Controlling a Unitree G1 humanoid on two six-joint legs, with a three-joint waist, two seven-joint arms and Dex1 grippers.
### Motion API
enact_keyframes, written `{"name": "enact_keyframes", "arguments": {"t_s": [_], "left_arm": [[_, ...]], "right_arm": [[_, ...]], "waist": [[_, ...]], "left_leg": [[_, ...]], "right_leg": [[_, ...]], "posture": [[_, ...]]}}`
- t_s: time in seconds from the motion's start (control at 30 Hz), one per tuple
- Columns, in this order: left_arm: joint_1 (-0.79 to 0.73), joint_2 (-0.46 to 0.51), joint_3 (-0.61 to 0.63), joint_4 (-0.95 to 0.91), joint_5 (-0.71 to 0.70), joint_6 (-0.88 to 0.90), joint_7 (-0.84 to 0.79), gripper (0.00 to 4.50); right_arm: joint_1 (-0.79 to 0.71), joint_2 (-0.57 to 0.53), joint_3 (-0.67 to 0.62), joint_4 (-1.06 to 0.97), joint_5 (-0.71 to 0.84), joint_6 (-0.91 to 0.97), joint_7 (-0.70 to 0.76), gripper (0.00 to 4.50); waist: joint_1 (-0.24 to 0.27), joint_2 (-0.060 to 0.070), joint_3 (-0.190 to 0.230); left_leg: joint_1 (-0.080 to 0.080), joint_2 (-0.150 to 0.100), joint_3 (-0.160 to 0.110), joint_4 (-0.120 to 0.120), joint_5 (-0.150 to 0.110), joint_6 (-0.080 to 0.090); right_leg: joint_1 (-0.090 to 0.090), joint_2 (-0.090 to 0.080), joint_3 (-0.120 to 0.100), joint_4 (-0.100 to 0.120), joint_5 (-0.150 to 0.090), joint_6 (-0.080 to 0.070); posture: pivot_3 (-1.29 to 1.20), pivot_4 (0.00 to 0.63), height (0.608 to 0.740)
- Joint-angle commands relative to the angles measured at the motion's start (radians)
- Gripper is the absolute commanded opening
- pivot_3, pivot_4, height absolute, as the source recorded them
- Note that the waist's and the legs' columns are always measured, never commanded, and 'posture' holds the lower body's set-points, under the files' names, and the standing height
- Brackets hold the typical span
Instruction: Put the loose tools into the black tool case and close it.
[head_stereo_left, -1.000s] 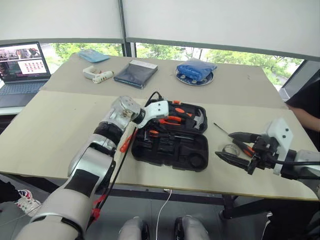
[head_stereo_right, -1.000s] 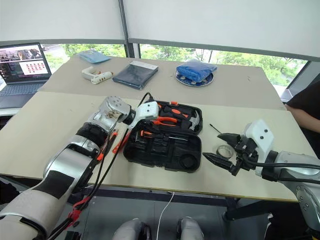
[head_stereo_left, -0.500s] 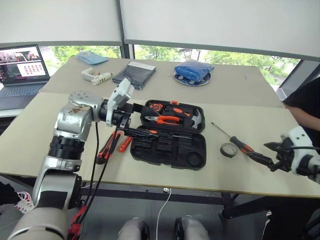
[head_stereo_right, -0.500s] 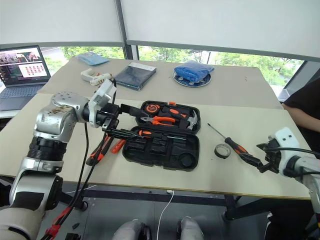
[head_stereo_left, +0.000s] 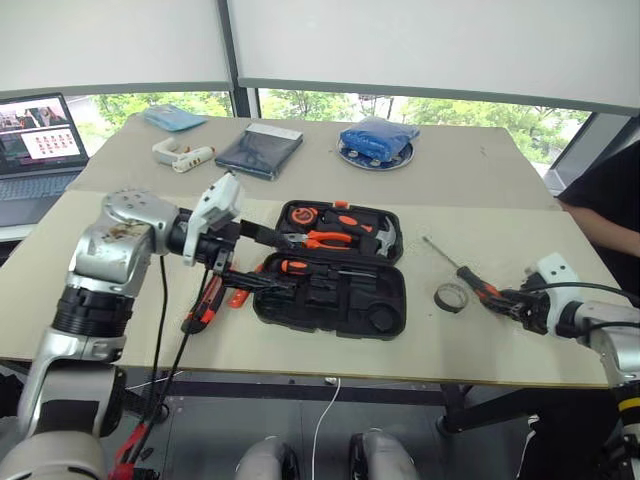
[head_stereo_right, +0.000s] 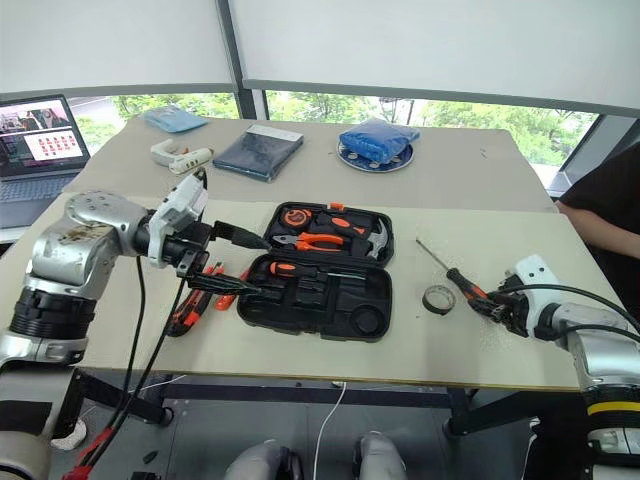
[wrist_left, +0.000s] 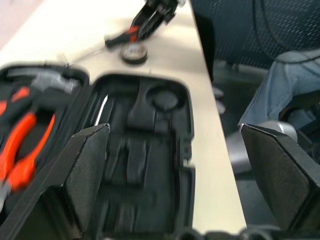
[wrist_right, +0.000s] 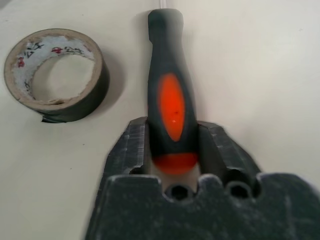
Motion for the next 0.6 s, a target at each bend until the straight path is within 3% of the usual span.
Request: {"name": "enact_keyframes", "arguments": {"t_s": [0.03, 0.17, 0.33, 0.47, 0.6], "left_arm": [[0.05, 0.068, 0.039, -0.062, -0.018, 0.001, 0.011, 4.5], [0.093, 0.126, 0.066, -0.113, -0.05, 0.04, 0.02, 4.5], [0.131, 0.16, 0.074, -0.154, -0.062, 0.043, 0.041, 4.5], [0.143, 0.163, 0.078, -0.173, -0.066, 0.042, 0.069, 4.5], [0.156, 0.174, 0.086, -0.179, -0.069, 0.036, 0.082, 4.5]], "right_arm": [[-0.099, -0.05, -0.023, -0.072, 0.038, -0.004, 0.089, 0.97], [-0.229, -0.021, 0.054, -0.195, 0.071, 0.053, 0.186, 0.97], [-0.349, 0.083, 0.274, -0.308, 0.017, 0.067, 0.287, 0.97], [-0.389, 0.123, 0.413, -0.267, -0.106, -0.034, 0.315, 0.97], [-0.412, 0.139, 0.455, -0.181, -0.19, -0.112, 0.287, 0.97]], "waist": [[-0.002, 0.002, 0.001], [-0.013, 0.007, 0.004], [-0.011, 0.006, 0.004], [0.008, 0.007, 0.004], [0.016, 0.007, 0.005]], "left_leg": [[0.0, 0.0, 0.0, 0.0, 0.0, 0.0], [0.0, 0.0, 0.001, -0.001, 0.0, 0.0], [0.001, 0.003, -0.001, -0.004, 0.002, -0.004], [-0.001, 0.002, -0.001, -0.004, 0.003, -0.005], [-0.004, -0.002, 0.0, -0.003, 0.002, -0.003]], "right_leg": [[0.0, 0.0, 0.0, 0.0, 0.0, 0.0], [-0.002, 0.0, 0.001, 0.0, 0.0, 0.0], [-0.001, 0.002, 0.001, 0.001, -0.002, -0.003], [-0.003, 0.002, -0.001, 0.001, -0.002, -0.005], [-0.004, 0.0, -0.002, 0.0, -0.002, -0.003]], "posture": [[0.0, 0.15, 0.718], [0.0, 0.15, 0.718], [0.0, 0.15, 0.718], [0.0, 0.15, 0.718], [0.0, 0.15, 0.718]]}}
